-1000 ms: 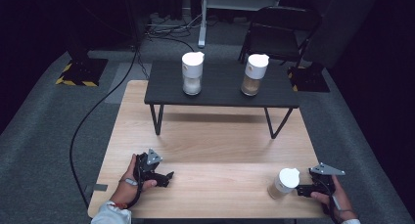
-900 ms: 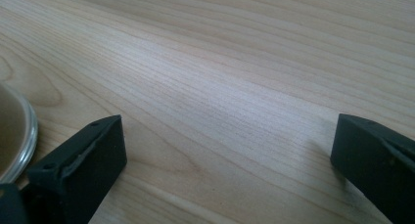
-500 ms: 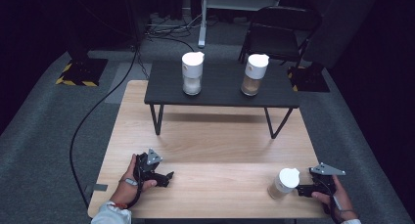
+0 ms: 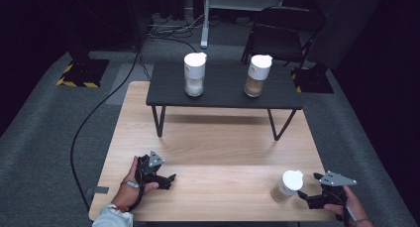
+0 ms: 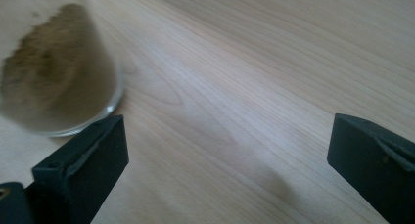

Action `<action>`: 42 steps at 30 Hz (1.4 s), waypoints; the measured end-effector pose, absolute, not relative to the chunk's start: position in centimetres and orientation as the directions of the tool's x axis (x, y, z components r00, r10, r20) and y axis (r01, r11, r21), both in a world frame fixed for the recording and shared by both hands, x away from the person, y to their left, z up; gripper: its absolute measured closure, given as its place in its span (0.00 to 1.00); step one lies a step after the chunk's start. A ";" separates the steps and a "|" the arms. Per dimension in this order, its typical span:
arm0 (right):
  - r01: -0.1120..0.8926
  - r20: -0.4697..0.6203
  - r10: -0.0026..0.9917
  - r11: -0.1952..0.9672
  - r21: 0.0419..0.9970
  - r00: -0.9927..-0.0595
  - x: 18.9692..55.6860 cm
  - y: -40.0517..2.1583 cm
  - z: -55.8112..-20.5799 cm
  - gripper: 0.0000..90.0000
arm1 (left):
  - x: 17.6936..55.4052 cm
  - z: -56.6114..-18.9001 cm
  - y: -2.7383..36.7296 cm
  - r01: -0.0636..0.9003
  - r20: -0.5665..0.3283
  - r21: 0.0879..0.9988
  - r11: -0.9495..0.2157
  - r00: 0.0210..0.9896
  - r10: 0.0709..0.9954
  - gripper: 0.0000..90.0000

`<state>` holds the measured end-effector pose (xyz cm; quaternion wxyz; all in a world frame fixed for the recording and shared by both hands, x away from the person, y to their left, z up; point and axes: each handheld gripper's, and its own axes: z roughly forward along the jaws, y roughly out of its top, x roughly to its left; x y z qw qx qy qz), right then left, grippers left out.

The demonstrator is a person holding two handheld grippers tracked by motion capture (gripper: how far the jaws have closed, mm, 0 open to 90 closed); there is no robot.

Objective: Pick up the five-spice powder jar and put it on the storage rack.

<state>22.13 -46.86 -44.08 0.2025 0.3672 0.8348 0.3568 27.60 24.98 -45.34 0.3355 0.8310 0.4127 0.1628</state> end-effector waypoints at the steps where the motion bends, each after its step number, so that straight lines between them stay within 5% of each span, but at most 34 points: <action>1: 0.465 -0.067 0.748 0.477 0.746 -0.660 22.1 -47.0 -44.0 0.02 | 27.6 -45.3 25.0 0.578 -0.008 0.692 -0.433 0.606 0.796 0.00; 42: 0.348 0.077 0.552 0.405 0.845 -0.830 23.3 -47.0 -44.4 0.02 | 27.6 -45.3 25.0 0.579 -0.009 0.692 -0.431 0.604 0.797 0.00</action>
